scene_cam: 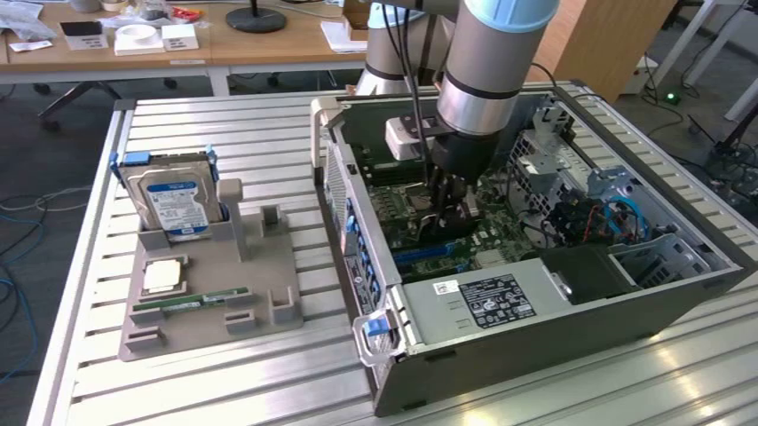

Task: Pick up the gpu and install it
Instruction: 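Insert the gpu into the slot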

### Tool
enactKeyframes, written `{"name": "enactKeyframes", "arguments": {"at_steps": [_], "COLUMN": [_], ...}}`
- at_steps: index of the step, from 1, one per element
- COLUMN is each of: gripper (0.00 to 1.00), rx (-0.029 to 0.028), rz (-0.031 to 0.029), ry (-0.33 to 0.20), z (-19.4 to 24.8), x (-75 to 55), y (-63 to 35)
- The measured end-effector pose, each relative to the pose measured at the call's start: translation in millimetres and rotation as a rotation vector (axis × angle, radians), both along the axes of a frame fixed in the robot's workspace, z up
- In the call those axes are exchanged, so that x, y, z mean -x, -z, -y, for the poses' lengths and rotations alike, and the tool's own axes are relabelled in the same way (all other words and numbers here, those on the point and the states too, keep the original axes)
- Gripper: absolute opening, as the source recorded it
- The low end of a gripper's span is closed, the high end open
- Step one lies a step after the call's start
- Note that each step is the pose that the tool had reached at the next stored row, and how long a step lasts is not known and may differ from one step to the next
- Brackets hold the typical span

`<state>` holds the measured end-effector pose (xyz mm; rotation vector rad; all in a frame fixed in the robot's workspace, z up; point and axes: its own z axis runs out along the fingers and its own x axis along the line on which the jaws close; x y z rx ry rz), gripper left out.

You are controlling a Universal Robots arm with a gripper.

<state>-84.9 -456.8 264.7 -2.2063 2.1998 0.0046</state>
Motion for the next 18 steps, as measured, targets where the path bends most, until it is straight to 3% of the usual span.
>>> {"name": "enactKeyframes", "arguments": {"at_steps": [18], "gripper": [0.26], "rx": [-0.0008], "rz": [0.0], "ry": [0.005], "z": [1.1], "x": [4.5], "y": [3.6]}}
